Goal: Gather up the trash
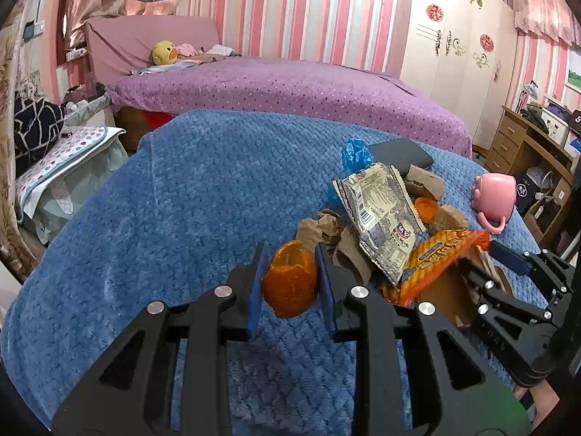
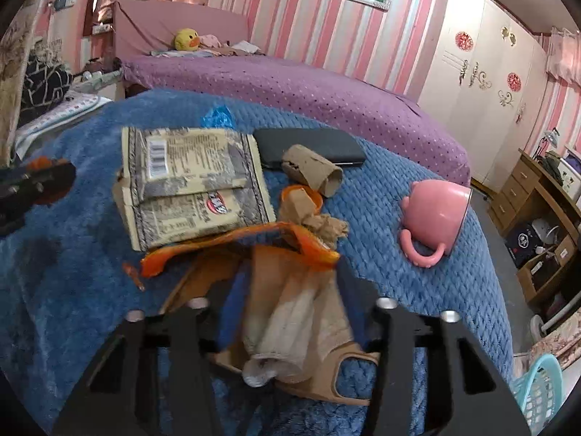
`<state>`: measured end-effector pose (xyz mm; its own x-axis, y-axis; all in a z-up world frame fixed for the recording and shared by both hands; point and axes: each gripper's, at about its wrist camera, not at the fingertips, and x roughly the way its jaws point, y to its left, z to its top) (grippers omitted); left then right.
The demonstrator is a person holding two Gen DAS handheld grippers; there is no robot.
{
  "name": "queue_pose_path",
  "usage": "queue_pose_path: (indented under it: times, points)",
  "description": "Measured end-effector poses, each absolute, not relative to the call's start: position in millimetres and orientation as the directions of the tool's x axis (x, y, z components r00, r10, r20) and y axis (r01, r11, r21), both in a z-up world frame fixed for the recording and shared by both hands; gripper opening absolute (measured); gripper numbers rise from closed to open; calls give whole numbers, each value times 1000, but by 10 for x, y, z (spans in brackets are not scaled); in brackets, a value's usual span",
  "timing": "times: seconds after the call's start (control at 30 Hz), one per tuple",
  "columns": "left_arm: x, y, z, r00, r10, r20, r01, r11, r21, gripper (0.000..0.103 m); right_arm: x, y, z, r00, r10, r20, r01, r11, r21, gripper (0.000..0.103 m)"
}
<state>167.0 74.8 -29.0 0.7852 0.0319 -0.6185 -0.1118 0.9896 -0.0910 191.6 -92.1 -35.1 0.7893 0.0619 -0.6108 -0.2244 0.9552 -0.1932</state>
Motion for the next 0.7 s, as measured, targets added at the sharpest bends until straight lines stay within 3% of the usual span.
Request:
queue_pose_path:
  times: [0.13, 0.23, 0.7]
  points:
    - [1650, 768, -266, 793, 38, -607, -121, 988, -96, 26, 1899, -949, -328, 795, 93, -600, -238, 957, -167, 15]
    - [1645, 791, -269, 794, 41, -607, -126, 987, -99, 26, 1924, -1014, -323, 791, 122, -599, -239, 964, -119, 9]
    - [1661, 844, -273, 791, 56, -609, -135, 987, -85, 26, 1879, -1155, -321, 796, 133, -590, -234, 967, -98, 5]
